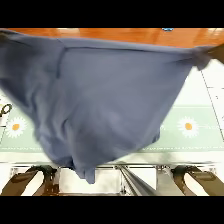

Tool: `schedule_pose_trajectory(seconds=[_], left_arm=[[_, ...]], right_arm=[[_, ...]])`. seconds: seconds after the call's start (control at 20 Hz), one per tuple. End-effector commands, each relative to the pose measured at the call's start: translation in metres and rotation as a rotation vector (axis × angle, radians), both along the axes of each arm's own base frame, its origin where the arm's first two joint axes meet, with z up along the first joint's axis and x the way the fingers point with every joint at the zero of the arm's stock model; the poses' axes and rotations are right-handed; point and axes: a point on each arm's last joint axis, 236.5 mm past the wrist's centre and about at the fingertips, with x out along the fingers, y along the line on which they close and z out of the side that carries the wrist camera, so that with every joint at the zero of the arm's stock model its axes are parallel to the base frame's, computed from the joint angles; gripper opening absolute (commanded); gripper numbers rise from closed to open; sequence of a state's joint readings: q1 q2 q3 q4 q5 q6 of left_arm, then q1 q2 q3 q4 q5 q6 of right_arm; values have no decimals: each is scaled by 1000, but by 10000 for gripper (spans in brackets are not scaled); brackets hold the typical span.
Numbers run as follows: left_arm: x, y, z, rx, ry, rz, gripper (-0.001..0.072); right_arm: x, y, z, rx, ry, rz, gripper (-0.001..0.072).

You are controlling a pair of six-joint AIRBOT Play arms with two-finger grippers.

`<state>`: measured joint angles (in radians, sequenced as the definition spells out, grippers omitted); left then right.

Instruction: Fold the shirts.

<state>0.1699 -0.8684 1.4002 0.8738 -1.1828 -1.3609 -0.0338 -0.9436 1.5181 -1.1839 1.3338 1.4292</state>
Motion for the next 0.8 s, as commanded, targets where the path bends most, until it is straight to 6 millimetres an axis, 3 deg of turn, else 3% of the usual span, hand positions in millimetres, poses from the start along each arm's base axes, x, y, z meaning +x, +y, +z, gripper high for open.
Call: schedule_pose_trajectory(seconds=[0.0, 0.15, 0.25, 0.35, 0.4, 0.45, 0.5, 0.55, 0.65, 0.75], left_arm=[[89, 13, -96, -104, 167, 43, 20], [154, 15, -163, -216, 277, 67, 20], [181, 11, -201, -258, 345, 64, 21], [192, 4, -236, -269, 410, 55, 21], [193, -1, -250, -271, 438, 48, 21], [191, -9, -262, -276, 474, 34, 50], [185, -16, -269, -283, 509, 15, 273], [177, -19, -273, -277, 545, -7, 499], [156, 4, -278, -209, 629, -27, 507], [123, 55, -283, -132, 758, 31, 507]], right_arm=[[86, 7, -81, 67, 81, 3, 20], [156, 17, -147, 191, 164, -37, 21], [194, 27, -178, 293, 189, -64, 21], [221, 37, -202, 394, 225, -82, 22], [227, 42, -212, 431, 248, -81, 22], [231, 46, -219, 459, 267, -82, 67], [233, 47, -226, 479, 284, -91, 297], [232, 45, -228, 479, 293, -92, 412], [217, 24, -220, 483, 342, -74, 410], [186, -22, -211, 470, 434, -82, 410]])
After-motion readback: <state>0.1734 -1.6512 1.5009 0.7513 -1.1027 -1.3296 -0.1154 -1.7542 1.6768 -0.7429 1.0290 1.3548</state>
